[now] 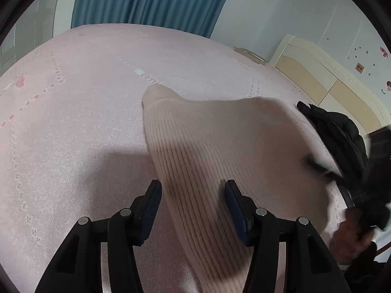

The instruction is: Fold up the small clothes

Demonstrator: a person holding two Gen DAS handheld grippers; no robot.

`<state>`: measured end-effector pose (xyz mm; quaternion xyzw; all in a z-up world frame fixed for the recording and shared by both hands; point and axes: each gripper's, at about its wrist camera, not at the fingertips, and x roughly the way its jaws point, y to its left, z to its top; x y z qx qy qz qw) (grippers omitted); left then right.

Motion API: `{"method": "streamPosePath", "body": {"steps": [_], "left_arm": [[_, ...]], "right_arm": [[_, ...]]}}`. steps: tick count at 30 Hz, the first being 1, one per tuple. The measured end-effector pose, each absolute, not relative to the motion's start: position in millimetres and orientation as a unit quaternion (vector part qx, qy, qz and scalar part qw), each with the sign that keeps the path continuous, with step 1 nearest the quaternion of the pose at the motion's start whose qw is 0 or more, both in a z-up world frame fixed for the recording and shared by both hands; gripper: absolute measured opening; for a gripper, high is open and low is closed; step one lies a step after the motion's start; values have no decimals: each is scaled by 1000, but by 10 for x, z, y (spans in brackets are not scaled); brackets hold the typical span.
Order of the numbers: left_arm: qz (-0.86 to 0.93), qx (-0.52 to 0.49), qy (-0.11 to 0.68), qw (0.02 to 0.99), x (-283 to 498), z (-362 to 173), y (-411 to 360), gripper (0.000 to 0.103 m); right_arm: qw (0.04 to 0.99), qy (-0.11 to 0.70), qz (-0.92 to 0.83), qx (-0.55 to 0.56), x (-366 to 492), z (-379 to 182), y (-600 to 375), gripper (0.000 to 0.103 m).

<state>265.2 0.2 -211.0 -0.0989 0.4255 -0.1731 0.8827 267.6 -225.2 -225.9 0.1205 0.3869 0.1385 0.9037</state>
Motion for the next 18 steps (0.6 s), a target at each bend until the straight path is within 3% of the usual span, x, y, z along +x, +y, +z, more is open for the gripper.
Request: {"method": "streamPosePath", "body": {"steps": [2,7,14,18], "left_arm": [[-182,-108,429,878,2628,-2101,14,54],[-177,-103,430,879,2479,-2072,77,52],[-178,-102,439,875,2328,-2068,126,52],[-178,-88,458,867,2267,-2146,68,54]], "right_arm": [[886,440,108,99,2774,-2594,-2213,12],[894,437,84,58,2739,-2388,-2133,20],[923,374,86,23,2554,-1999,-1904,22],[911,390,131,15,2601,-2133,-1727,23]]}}
